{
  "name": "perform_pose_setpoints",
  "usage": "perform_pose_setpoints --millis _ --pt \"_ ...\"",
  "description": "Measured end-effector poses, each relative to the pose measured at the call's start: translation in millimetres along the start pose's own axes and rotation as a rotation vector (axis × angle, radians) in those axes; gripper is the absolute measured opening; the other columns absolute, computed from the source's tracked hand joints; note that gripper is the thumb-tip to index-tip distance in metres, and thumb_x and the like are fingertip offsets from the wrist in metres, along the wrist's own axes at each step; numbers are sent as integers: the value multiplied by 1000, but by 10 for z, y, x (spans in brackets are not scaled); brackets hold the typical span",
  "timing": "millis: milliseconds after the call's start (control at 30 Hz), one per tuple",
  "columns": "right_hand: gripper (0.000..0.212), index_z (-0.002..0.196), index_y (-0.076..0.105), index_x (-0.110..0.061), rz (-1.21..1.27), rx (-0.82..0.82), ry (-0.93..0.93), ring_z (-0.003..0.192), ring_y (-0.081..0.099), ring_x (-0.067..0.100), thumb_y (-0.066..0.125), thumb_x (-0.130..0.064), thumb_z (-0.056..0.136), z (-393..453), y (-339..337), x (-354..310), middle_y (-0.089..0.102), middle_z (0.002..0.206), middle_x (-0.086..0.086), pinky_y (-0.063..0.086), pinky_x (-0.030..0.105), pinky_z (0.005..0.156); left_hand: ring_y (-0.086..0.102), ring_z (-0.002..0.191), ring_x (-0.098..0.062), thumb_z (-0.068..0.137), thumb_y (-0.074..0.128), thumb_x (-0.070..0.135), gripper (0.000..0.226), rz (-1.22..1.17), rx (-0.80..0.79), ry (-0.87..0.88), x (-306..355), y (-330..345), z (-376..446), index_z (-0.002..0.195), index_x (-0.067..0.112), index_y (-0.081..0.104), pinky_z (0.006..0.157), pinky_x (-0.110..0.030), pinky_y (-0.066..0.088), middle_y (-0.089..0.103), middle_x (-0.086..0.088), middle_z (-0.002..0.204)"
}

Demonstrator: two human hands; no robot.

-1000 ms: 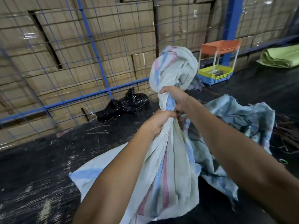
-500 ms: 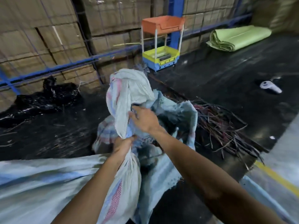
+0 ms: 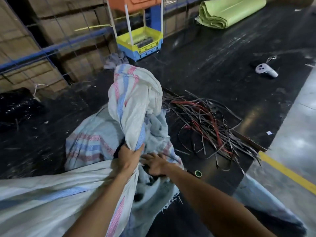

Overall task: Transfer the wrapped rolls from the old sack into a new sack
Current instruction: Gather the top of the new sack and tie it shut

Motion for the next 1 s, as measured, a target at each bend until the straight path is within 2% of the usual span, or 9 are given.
perform_pose_setpoints --millis 100,133,200,300,367,533,667,867,1000 --pt "54 141 53 -28 481 -144 -81 133 44 21 53 -20 87 -108 -158 181 44 152 -4 34 37 113 61 79 -23 82 77 34 27 77 -100 -79 -76 196 132 95 11 69 69 -27 42 66 0 88" --pt "46 129 64 -18 749 -73 -70 115 58 22 55 -10 85 -173 -226 325 60 135 2 43 32 103 64 82 -27 80 76 39 34 108 -130 -115 -144 254 211 97 10 70 69 -30 45 70 -3 92" --pt "26 103 75 -5 1114 331 80 86 67 20 56 1 86 -325 -365 641 74 99 6 53 34 90 66 85 -33 76 75 43 41 165 -176 -169 -281 313 341 101 11 71 69 -35 50 72 -8 98" --pt "16 89 72 -14 894 901 504 76 67 17 57 -8 91 -533 -469 1247 73 86 3 53 27 76 66 91 -34 81 75 34 40 223 -181 -199 -430 408 426 112 9 69 72 -35 49 71 -13 107" --pt "17 99 66 -14 785 1045 719 90 64 27 53 -7 91 -621 -443 1616 67 105 10 50 33 81 66 93 -36 81 75 34 42 249 -173 -200 -499 448 457 114 8 69 73 -36 49 71 -15 109" --pt "35 127 54 -9 682 953 993 119 49 39 44 -5 93 -589 -225 2098 43 137 18 39 45 103 64 88 -35 84 74 29 36 262 -146 -182 -577 512 493 113 8 70 71 -35 44 71 -15 109" --pt "29 119 61 -8 661 908 1026 112 54 40 45 -9 95 -582 -131 2186 55 125 20 44 45 98 57 76 -29 83 75 27 34 268 -130 -214 -604 515 502 109 6 70 68 -34 42 72 -15 101" --pt "28 106 72 -18 726 928 1014 104 59 35 47 -12 95 -723 -257 2173 64 113 15 46 36 84 64 92 -32 78 80 22 41 228 -159 -215 -561 480 477 111 2 69 75 -34 47 71 -15 109" --pt "23 106 74 -27 621 955 1041 108 56 35 54 -24 94 -849 -393 2145 62 117 11 44 42 95 63 100 -29 76 82 23 50 167 -176 -215 -502 445 447 119 2 66 81 -32 47 69 -13 115"
Point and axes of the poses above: each hand's wrist, its own z-axis towards the middle knuckle, its own y-axis out of the palm, x = y × z, the point moved 1 cm from there along z, towards the middle knuckle
